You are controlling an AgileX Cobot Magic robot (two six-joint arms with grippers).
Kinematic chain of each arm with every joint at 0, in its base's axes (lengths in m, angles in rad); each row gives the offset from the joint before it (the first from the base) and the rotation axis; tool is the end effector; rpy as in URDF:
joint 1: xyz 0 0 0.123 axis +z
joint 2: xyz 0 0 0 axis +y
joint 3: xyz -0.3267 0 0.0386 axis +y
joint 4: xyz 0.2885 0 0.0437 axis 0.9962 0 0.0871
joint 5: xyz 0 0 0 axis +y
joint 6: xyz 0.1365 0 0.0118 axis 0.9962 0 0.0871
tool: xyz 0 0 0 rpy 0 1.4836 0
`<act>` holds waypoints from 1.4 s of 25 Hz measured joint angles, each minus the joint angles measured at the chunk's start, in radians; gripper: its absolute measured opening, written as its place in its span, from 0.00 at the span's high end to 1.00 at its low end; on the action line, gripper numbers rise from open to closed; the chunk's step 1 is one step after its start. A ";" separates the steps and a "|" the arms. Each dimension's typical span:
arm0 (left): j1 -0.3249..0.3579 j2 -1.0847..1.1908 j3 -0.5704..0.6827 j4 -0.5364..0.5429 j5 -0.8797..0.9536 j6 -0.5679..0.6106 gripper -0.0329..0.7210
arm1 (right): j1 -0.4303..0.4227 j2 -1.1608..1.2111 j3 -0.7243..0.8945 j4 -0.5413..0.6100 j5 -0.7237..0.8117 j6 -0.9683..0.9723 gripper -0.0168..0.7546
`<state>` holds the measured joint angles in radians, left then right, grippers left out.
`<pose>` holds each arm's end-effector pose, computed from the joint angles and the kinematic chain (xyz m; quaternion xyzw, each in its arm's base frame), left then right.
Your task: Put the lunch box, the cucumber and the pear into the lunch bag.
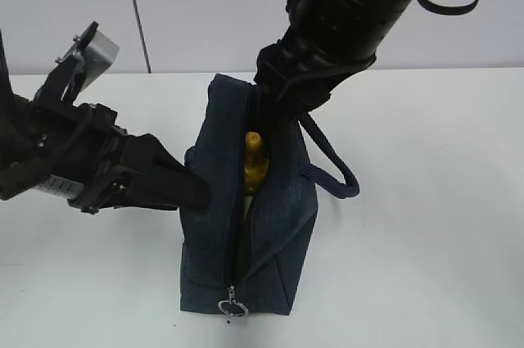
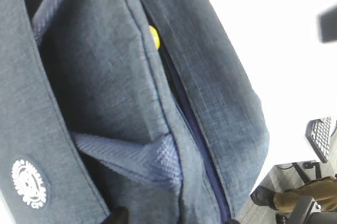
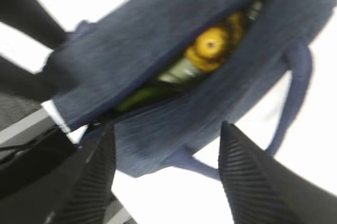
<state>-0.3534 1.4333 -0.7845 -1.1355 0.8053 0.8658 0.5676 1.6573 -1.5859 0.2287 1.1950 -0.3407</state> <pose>0.2578 -0.1906 0.2266 0.2087 0.8773 -0.3881 0.1904 0.3299 0.2446 0.3448 -0.4092 0.8847 0.1334 0.1793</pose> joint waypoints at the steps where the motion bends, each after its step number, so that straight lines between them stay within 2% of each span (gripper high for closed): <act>1: 0.000 0.000 0.000 0.000 0.000 0.003 0.51 | 0.000 -0.013 0.000 0.026 0.010 -0.010 0.35; 7: 0.000 0.000 0.000 0.000 0.000 0.018 0.51 | 0.000 -0.103 0.002 0.069 0.040 -0.025 0.35; 12: 0.000 0.000 0.000 0.000 -0.007 0.028 0.51 | 0.000 -0.201 0.090 0.073 0.042 -0.027 0.35; 17: 0.000 0.000 0.000 0.000 -0.008 0.053 0.51 | 0.000 -0.339 0.273 0.112 -0.045 -0.027 0.35; 27: 0.000 0.000 0.000 0.000 -0.008 0.063 0.51 | 0.000 -0.529 0.642 0.331 -0.261 -0.127 0.35; 30: 0.000 0.000 0.000 0.000 -0.008 0.063 0.60 | 0.000 -0.532 0.711 0.418 -0.310 -0.202 0.35; 35: 0.000 0.000 -0.001 0.001 -0.007 0.064 0.86 | 0.000 -0.532 0.814 0.622 -0.408 -0.426 0.35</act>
<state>-0.3534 1.4333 -0.7852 -1.1343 0.7982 0.9298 0.5676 1.1255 -0.7714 0.8511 0.7869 -0.7669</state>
